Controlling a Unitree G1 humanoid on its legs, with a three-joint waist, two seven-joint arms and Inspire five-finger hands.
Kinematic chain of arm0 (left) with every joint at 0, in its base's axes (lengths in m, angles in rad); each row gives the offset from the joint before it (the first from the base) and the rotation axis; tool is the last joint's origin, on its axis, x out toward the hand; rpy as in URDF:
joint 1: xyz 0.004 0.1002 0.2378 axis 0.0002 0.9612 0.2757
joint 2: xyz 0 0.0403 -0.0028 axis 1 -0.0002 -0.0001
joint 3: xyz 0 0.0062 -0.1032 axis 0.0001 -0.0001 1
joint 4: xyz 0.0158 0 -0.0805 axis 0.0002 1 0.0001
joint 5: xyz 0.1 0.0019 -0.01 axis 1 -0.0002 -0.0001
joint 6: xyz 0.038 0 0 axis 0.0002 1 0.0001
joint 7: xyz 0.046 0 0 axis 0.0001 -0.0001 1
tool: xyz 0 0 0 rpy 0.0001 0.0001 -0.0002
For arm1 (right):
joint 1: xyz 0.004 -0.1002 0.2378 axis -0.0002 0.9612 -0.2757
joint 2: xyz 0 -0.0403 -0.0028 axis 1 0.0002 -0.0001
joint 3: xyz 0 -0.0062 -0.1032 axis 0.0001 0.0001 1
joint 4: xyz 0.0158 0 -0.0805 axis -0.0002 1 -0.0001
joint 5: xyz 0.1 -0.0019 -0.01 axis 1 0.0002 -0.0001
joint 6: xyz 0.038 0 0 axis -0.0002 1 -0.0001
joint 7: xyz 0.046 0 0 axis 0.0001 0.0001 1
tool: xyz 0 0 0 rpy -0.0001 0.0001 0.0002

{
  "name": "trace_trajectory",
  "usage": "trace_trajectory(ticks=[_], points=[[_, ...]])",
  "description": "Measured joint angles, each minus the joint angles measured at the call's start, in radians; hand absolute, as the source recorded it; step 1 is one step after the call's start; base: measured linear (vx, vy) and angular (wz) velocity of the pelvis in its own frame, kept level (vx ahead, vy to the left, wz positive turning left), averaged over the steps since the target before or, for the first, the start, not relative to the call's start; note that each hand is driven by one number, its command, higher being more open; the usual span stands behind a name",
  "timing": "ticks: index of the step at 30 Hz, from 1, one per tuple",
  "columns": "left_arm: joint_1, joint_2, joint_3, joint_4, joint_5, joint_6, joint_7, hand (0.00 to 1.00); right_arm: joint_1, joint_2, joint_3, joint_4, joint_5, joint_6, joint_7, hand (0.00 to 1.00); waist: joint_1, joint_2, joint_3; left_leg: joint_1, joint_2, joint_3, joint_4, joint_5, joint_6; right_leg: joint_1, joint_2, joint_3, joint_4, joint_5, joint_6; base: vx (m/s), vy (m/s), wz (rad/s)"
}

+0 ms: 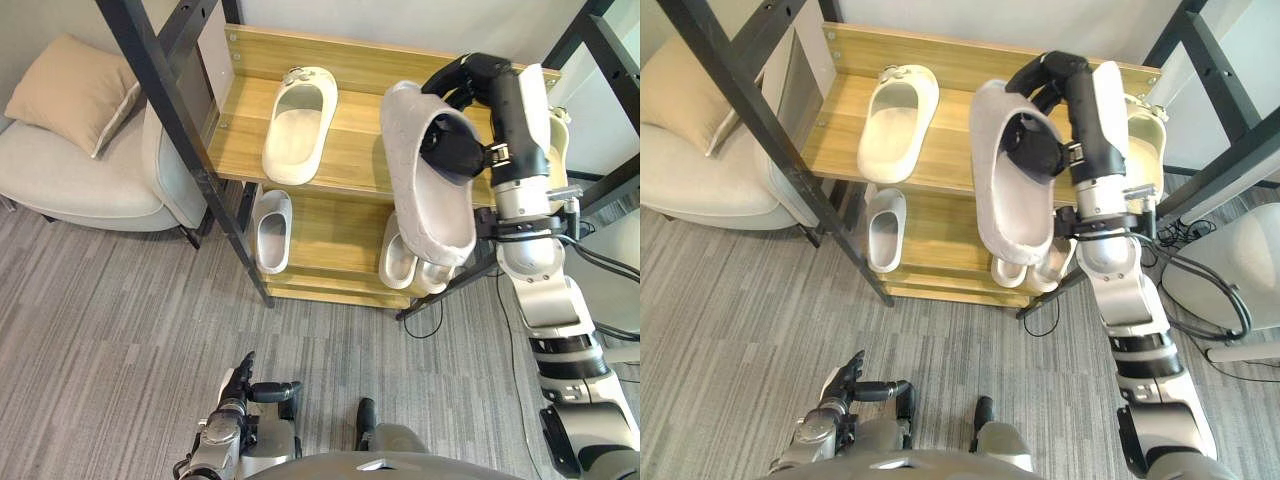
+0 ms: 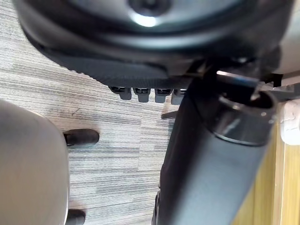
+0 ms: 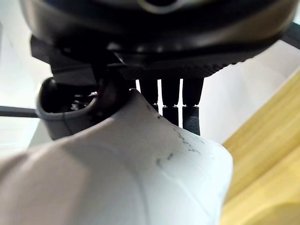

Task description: Organize the slippers on the shoe rack

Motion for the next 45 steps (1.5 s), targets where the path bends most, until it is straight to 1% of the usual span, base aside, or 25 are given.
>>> trace_trajectory(ticks=[2,9,10,13,15,16,17,18,19,21,22,24,25,26,29,30,32,34,36,38,40,41,43,44,45], points=[[0.005,-0.010,-0.001,0.017,0.020,0.000,-0.002,1.00,0.077,0.024,-0.051,-0.123,-0.004,-0.053,-0.014,0.00,-0.020,0.016,-0.020,0.003,0.001,0.000,0.000,0.000,0.000,0.004,0.002,0.000,-0.003,0.000,0.000,0.00,0.000,0.00],[0.016,-0.016,-0.007,0.028,0.038,-0.001,-0.004,1.00,0.218,0.078,-0.083,-0.267,0.007,-0.122,-0.023,0.00,-0.023,0.026,-0.057,0.018,0.003,0.001,0.000,-0.002,-0.004,0.020,0.002,0.000,-0.004,-0.009,0.001,-0.01,0.000,0.00],[0.016,-0.016,-0.017,0.038,0.038,-0.001,-0.005,1.00,0.271,0.104,-0.082,-0.308,0.012,-0.145,-0.023,0.00,-0.023,0.028,-0.072,0.022,0.002,0.001,0.000,-0.004,-0.006,0.023,0.002,0.000,-0.001,-0.015,0.004,0.00,0.000,0.00],[0.017,-0.016,-0.032,0.053,0.039,-0.003,-0.006,1.00,0.361,0.138,-0.060,-0.354,0.084,-0.174,-0.006,0.00,-0.025,0.035,-0.088,0.032,0.002,0.001,0.000,-0.005,-0.008,0.031,0.001,0.000,0.005,-0.022,0.002,0.00,0.000,0.00],[0.018,-0.017,-0.037,0.058,0.038,-0.002,-0.006,1.00,0.411,0.152,-0.006,-0.366,0.146,-0.184,0.012,0.00,-0.031,0.039,-0.095,0.037,0.003,0.001,0.000,-0.004,-0.008,0.032,0.001,0.000,0.011,-0.025,0.003,0.00,0.000,0.00],[0.019,-0.017,-0.046,0.061,0.038,-0.003,-0.008,1.00,0.456,0.165,0.062,-0.366,0.191,-0.187,0.040,0.00,-0.034,0.042,-0.097,0.041,0.004,0.001,0.000,-0.004,-0.009,0.033,0.001,0.001,0.019,-0.029,0.002,-0.03,-0.006,-0.01],[0.019,-0.017,-0.046,0.061,0.038,-0.003,-0.008,1.00,0.457,0.166,0.064,-0.366,0.193,-0.187,0.041,0.00,-0.034,0.042,-0.097,0.041,0.004,0.001,0.000,-0.004,-0.009,0.033,0.001,0.001,0.020,-0.030,0.002,-0.04,-0.010,0.00],[0.018,-0.016,-0.055,0.064,0.038,-0.004,-0.009,1.00,0.507,0.175,0.150,-0.355,0.211,-0.187,0.071,0.00,-0.034,0.045,-0.099,0.046,0.005,0.001,0.000,-0.005,-0.011,0.032,0.001,0.001,0.030,-0.037,0.002,-0.03,-0.009,0.00],[0.018,-0.015,-0.062,0.064,0.037,-0.006,-0.009,1.00,0.521,0.176,0.189,-0.341,0.220,-0.187,0.095,0.00,-0.034,0.045,-0.100,0.047,0.006,0.001,0.000,-0.005,-0.011,0.032,0.001,0.001,0.033,-0.039,0.002,0.00,0.000,0.00],[0.016,-0.013,-0.072,0.069,0.037,-0.010,-0.011,1.00,0.545,0.173,0.325,-0.260,0.233,-0.184,0.159,0.00,-0.030,0.046,-0.100,0.046,0.006,0.001,0.000,-0.006,-0.014,0.027,0.001,0.002,0.046,-0.044,0.003,-0.02,-0.003,0.00],[0.009,-0.011,-0.080,0.072,0.037,-0.011,-0.011,1.00,0.544,0.171,0.365,-0.221,0.235,-0.183,0.179,0.00,-0.022,0.046,-0.096,0.035,0.006,0.001,0.012,-0.008,-0.015,0.012,-0.001,0.003,0.066,-0.053,0.002,-0.06,-0.009,0.06],[-0.013,-0.004,-0.094,0.074,0.034,-0.016,-0.009,1.00,0.528,0.168,0.422,-0.163,0.236,-0.176,0.200,0.00,-0.011,0.042,-0.070,-0.015,0.005,-0.006,0.082,-0.028,-0.010,-0.028,-0.009,0.001,0.123,-0.072,0.001,-0.08,-0.013,0.12],[-0.040,0.002,-0.110,0.075,0.018,-0.023,-0.002,1.00,0.491,0.165,0.457,-0.120,0.236,-0.164,0.209,0.00,-0.005,0.041,-0.031,-0.074,0.006,-0.013,0.171,-0.059,-0.009,-0.066,-0.016,-0.003,0.177,-0.090,-0.001,-0.14,-0.017,0.21],[-0.065,0.003,-0.111,0.075,0.012,-0.025,0.004,1.00,0.452,0.155,0.476,-0.089,0.236,-0.153,0.212,0.00,-0.003,0.047,0.006,-0.131,0.010,-0.025,0.254,-0.088,-0.008,-0.100,-0.017,-0.009,0.224,-0.105,-0.002,-0.12,-0.013,0.23],[-0.119,0.003,-0.118,0.074,-0.024,-0.032,0.020,1.00,0.363,0.133,0.490,-0.033,0.236,-0.138,0.210,0.00,0.014,0.063,0.075,-0.251,0.020,-0.043,0.395,-0.129,-0.009,-0.195,-0.020,-0.019,0.341,-0.142,-0.008,-0.20,-0.003,0.24],[-0.154,0.004,-0.121,0.073,-0.049,-0.037,0.032,1.00,0.304,0.123,0.496,-0.004,0.233,-0.125,0.205,0.00,0.021,0.069,0.115,-0.319,0.019,-0.063,0.458,-0.147,-0.019,-0.257,-0.028,-0.033,0.413,-0.169,-0.012,-0.22,-0.034,0.29],[-0.177,0.004,-0.121,0.069,-0.065,-0.048,0.039,1.00,0.265,0.117,0.504,0.014,0.227,-0.115,0.194,0.00,0.032,0.074,0.144,-0.364,0.020,-0.073,0.500,-0.158,-0.021,-0.301,-0.034,-0.039,0.467,-0.191,-0.018,-0.19,-0.045,0.25],[-0.200,0.006,-0.121,0.038,-0.082,-0.060,0.049,1.00,0.195,0.105,0.516,0.048,0.191,-0.109,0.186,0.00,0.038,0.081,0.180,-0.450,0.017,-0.094,0.569,-0.172,-0.023,-0.379,-0.050,-0.058,0.549,-0.226,-0.020,-0.19,-0.042,0.28],[-0.206,0.010,-0.121,0.010,-0.090,-0.072,0.049,1.00,0.134,0.099,0.515,0.096,0.164,-0.106,0.169,0.00,0.041,0.082,0.185,-0.526,0.014,-0.108,0.618,-0.175,-0.030,-0.453,-0.058,-0.065,0.611,-0.246,-0.027,-0.11,-0.047,0.22],[-0.231,0.010,-0.120,0.006,-0.109,-0.079,0.050,1.00,0.058,0.087,0.507,0.165,0.122,-0.098,0.136,0.00,0.052,0.091,0.192,-0.602,0.014,-0.118,0.693,-0.200,-0.034,-0.521,-0.066,-0.070,0.687,-0.275,-0.038,-0.09,-0.046,0.14],[-0.246,0.013,-0.118,-0.007,-0.121,-0.090,0.054,1.00,-0.009,0.068,0.494,0.217,0.090,-0.094,0.103,0.00,0.057,0.095,0.194,-0.672,0.011,-0.129,0.762,-0.224,-0.036,-0.585,-0.077,-0.076,0.760,-0.303,-0.037,-0.06,-0.035,0.15],[-0.254,0.015,-0.115,-0.020,-0.123,-0.094,0.056,1.00,-0.044,0.056,0.476,0.241,0.065,-0.092,0.082,0.00,0.060,0.098,0.196,-0.714,0.009,-0.138,0.801,-0.232,-0.031,-0.620,-0.082,-0.084,0.797,-0.321,-0.039,-0.05,-0.039,0.20],[-0.269,0.018,-0.102,-0.051,-0.129,-0.102,0.049,1.00,-0.126,0.026,0.438,0.296,0.028,-0.076,0.033,0.00,0.069,0.102,0.200,-0.801,0.005,-0.155,0.878,-0.255,-0.034,-0.697,-0.093,-0.093,0.875,-0.354,-0.044,-0.05,-0.039,0.19],[-0.265,0.015,-0.106,-0.076,-0.141,-0.111,0.028,1.00,-0.156,0.002,0.415,0.315,0.023,-0.071,0.015,0.00,0.080,0.115,0.207,-0.831,0.004,-0.159,0.916,-0.271,-0.035,-0.719,-0.096,-0.094,0.910,-0.371,-0.046,-0.03,-0.024,0.12],[-0.264,0.010,-0.106,-0.087,-0.142,-0.115,0.023,1.00,-0.166,-0.008,0.405,0.322,0.022,-0.067,0.006,0.00,0.086,0.120,0.209,-0.842,0.004,-0.160,0.932,-0.279,-0.034,-0.729,-0.099,-0.094,0.925,-0.380,-0.045,-0.03,-0.001,0.08]])
